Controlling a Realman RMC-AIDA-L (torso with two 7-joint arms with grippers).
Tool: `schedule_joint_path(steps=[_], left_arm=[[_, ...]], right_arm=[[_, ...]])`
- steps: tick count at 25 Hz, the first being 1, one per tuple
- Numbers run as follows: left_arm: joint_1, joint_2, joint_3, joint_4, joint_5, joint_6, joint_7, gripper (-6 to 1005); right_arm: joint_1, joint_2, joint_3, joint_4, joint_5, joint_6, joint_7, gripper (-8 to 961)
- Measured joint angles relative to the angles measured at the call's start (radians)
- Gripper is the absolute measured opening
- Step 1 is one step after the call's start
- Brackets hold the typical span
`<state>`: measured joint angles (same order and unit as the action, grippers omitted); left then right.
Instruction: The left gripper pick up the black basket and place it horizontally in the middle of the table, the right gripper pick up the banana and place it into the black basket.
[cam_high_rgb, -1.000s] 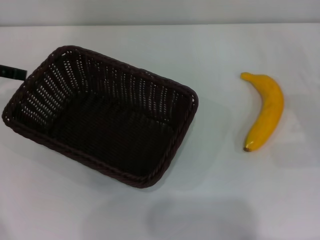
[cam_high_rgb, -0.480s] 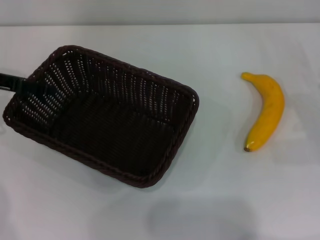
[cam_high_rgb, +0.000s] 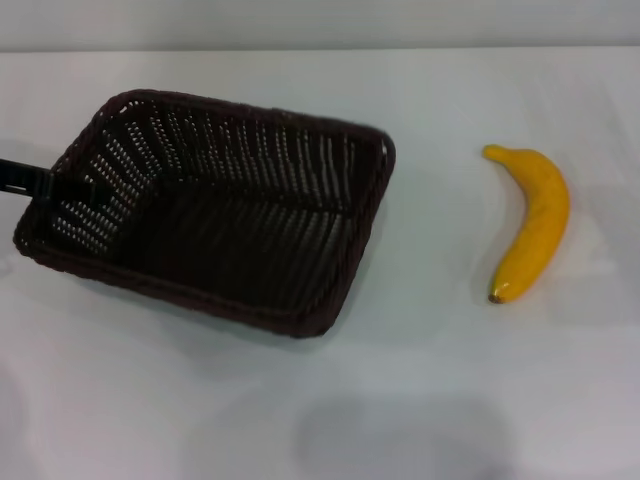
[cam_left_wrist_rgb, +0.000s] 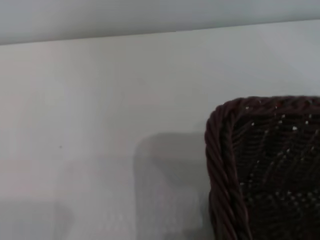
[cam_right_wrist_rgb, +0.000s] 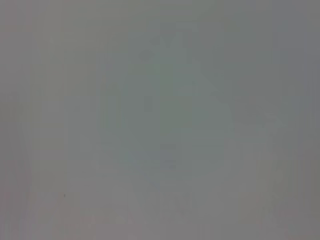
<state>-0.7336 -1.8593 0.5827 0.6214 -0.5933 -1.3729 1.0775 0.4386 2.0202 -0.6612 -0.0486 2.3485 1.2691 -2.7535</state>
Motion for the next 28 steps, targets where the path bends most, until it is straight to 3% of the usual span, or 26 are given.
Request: schedule_joint_path(steps=[12,22,28], left_arm=[[0.009,-0.035,-0.005,0.063,-0.048,-0.060,-0.083,223],[0.081,-0.127,0.001,0.382,-0.080,-0.160,-0.493,144],[0.130,-0.204,0.028,0.530,-0.088,-0.220,-0.687,144]], right_arm=[[-0.009,-0.003,0.003,-0.026,0.000,0.011,0.002,704],[-0.047,-0.013,0.023,-0.165,-0.002,0.005,0.012,704],[-0.071,-0.015,0.020,-0.239,-0.007,0.000,0.015,705]])
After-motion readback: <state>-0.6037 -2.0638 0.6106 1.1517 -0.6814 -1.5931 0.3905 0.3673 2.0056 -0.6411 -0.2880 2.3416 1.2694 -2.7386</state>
